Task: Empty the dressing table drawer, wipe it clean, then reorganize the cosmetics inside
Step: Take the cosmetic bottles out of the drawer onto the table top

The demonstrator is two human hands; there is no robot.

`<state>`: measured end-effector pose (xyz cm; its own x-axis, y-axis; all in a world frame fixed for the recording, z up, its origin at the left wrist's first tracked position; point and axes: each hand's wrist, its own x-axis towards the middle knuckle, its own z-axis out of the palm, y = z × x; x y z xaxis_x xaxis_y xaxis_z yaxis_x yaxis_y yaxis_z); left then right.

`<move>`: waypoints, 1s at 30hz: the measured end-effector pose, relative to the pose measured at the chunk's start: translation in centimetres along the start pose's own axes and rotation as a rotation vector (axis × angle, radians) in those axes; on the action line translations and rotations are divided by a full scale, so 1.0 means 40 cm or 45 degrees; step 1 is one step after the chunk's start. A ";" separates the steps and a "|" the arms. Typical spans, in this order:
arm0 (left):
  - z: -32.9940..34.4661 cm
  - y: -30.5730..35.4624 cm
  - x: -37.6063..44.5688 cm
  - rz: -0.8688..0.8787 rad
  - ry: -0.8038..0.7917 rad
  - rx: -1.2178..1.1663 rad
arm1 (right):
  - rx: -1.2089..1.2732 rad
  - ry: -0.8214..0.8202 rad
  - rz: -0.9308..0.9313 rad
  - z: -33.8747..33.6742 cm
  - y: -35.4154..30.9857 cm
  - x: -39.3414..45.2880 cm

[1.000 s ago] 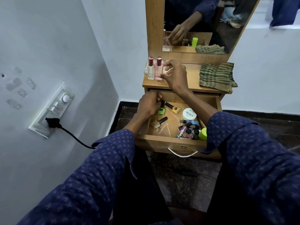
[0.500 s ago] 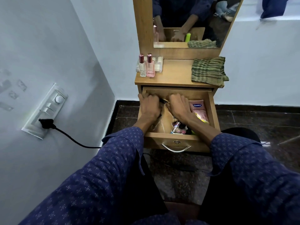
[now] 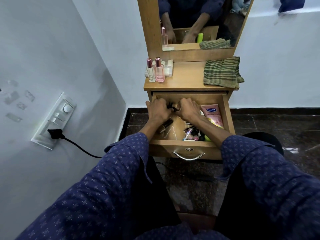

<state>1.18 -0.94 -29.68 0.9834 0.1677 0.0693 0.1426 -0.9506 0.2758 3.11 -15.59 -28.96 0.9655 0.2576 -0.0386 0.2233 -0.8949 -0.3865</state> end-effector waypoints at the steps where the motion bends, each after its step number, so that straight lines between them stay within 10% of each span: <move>1: -0.002 -0.005 -0.001 0.005 -0.002 -0.024 | 0.035 0.004 0.000 -0.003 0.003 -0.004; 14: -0.129 -0.065 -0.036 0.048 0.283 -0.806 | 0.426 0.120 -0.286 -0.109 -0.032 -0.028; 30: -0.235 -0.090 0.065 0.019 0.543 -0.734 | 0.699 0.461 -0.244 -0.161 -0.199 0.108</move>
<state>2.16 5.38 -21.48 0.8386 0.3552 0.4131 -0.0681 -0.6839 0.7264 6.38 -9.72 -20.11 0.9210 0.1698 0.3507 0.3869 -0.5065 -0.7706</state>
